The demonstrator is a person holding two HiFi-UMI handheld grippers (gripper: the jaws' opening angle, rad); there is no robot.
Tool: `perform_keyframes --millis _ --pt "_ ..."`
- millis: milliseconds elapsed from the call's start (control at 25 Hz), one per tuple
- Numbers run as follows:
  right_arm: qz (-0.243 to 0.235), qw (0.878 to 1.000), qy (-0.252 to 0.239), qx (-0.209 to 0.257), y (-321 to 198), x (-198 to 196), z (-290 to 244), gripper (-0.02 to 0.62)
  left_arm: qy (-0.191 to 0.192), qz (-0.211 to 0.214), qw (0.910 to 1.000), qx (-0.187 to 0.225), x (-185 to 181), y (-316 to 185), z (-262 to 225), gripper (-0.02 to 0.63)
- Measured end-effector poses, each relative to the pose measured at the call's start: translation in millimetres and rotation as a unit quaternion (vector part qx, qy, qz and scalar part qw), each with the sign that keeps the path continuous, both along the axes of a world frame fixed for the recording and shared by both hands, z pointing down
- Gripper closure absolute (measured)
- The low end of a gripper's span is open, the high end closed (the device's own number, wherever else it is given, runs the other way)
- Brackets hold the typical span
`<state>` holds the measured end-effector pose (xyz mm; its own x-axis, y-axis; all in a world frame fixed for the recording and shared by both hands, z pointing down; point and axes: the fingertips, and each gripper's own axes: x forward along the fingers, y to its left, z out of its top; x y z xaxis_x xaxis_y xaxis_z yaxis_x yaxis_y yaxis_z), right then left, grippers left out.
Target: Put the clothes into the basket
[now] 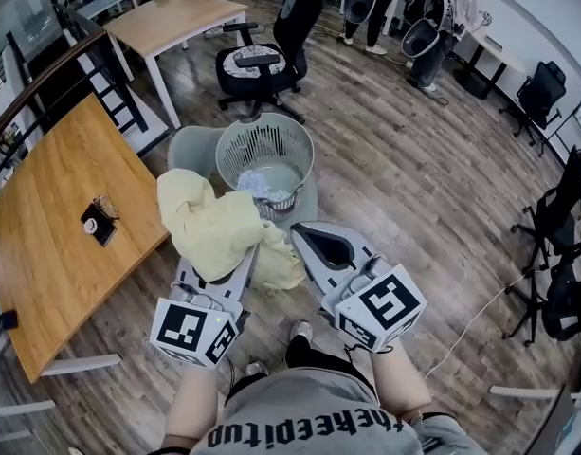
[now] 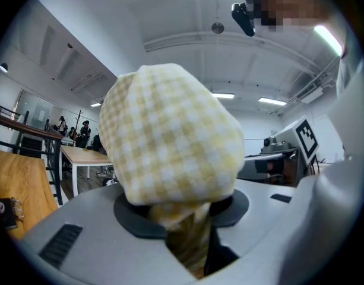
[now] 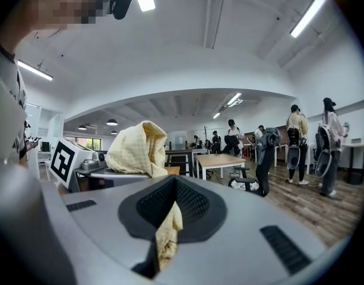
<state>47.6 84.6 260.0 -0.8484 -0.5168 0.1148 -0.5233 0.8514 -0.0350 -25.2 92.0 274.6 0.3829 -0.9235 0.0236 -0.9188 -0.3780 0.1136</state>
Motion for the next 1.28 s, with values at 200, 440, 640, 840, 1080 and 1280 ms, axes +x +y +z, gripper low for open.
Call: perform_keyframes --millis 200,440,640,840,1080,1280 --pt "-0.014 1.0 -0.004 -0.002 -22.0 10.7 1.1 0.588 -0.003 -0.011 0.9999 -0.003 12.6 -19.6 0.1 0.445" --pt "-0.029 0.999 -0.009 -0.009 -40.6 29.5 4.6 0.588 -0.004 -0.03 0.9995 -0.004 30.7 -35.3 -0.2 0.445" --pt "-0.04 0.999 -0.016 -0.012 -50.6 35.6 5.6 0.588 -0.009 -0.038 0.9992 -0.009 39.3 -43.0 3.3 0.445" --pt "-0.042 0.999 -0.022 -0.018 -59.7 36.4 9.0 0.588 -0.01 -0.041 0.999 -0.012 38.2 -51.5 5.3 0.445" --pt "-0.027 0.999 -0.021 -0.022 -73.5 32.3 11.2 0.588 -0.008 -0.03 0.9994 -0.014 30.4 -65.1 8.0 0.445" --pt "-0.013 0.999 -0.02 -0.022 -86.9 19.6 12.6 0.588 -0.007 -0.016 0.9998 -0.014 17.2 -81.4 8.7 0.445"
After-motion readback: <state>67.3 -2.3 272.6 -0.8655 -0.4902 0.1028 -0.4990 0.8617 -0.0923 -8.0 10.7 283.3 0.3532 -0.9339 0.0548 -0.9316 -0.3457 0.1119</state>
